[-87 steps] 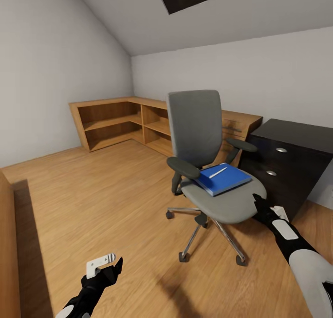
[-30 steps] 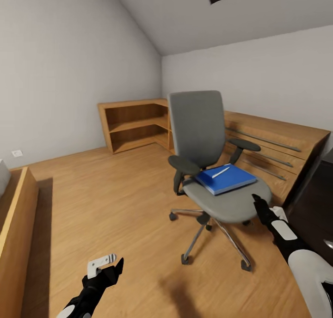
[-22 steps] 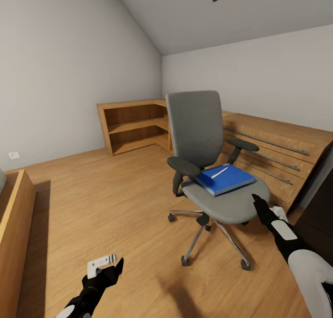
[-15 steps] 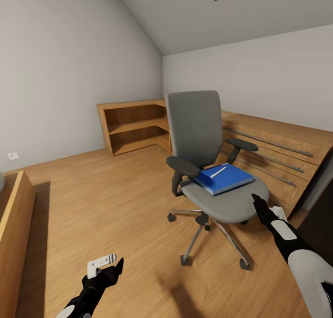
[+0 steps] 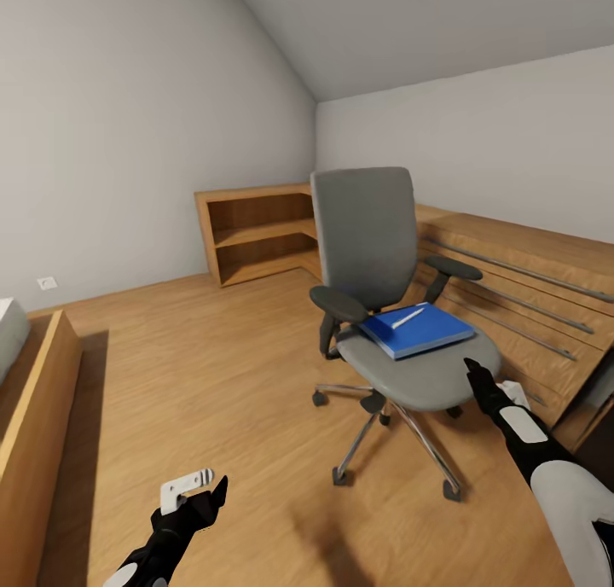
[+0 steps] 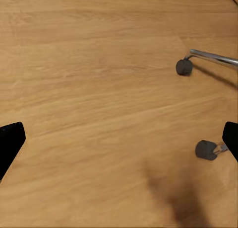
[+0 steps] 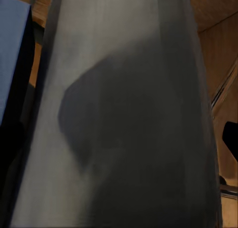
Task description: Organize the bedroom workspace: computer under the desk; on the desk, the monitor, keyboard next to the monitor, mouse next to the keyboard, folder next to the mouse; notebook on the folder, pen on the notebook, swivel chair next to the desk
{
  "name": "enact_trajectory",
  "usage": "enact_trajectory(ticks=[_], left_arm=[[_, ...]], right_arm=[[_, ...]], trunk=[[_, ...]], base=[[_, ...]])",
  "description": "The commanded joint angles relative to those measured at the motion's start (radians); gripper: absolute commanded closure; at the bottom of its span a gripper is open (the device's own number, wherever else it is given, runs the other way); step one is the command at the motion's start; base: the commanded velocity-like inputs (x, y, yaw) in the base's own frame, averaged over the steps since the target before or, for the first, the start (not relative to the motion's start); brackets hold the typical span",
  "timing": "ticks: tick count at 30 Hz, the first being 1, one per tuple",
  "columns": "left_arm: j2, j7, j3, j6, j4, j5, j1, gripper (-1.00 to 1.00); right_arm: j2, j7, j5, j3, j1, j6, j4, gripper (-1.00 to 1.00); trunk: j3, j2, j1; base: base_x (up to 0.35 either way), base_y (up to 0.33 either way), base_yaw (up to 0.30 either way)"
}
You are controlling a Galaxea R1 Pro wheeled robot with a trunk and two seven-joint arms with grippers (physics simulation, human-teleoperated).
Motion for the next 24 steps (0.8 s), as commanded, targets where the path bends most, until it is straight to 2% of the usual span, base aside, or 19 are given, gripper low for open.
enact_trajectory(ticks=[1, 7, 12, 16, 24], left_arm=[[-0.001, 0.003, 0.001, 0.005, -0.002, 0.01, 0.0, -1.0], [-0.001, 0.003, 0.001, 0.005, -0.002, 0.012, 0.0, -1.0], [-0.001, 0.003, 0.001, 0.006, -0.002, 0.012, 0.0, -1.0], [-0.001, 0.003, 0.0, 0.007, -0.002, 0.012, 0.0, -1.0], [-0.001, 0.003, -0.001, 0.007, -0.002, 0.012, 0.0, -1.0]], right_arm=[[0.001, 0.005, -0.008, -0.006, -0.001, 0.007, -0.001, -1.0], [0.001, 0.005, -0.007, -0.005, -0.001, 0.007, 0.001, -1.0], [0.001, 0.006, -0.007, -0.006, -0.001, 0.007, 0.001, -1.0], [0.001, 0.006, -0.007, -0.005, -0.001, 0.007, 0.001, -1.0], [0.001, 0.006, -0.007, -0.005, -0.001, 0.007, 0.001, -1.0]], trunk=[[-0.001, 0.0, 0.0], [-0.001, 0.0, 0.0], [-0.001, 0.0, 0.0], [-0.001, 0.0, 0.0], [-0.001, 0.0, 0.0]], base=[[0.305, -0.001, 0.039], [0.305, 0.0, 0.009], [0.134, 0.0, 0.0], [-0.165, 0.0, 0.0], [-0.319, 0.0, 0.0]])
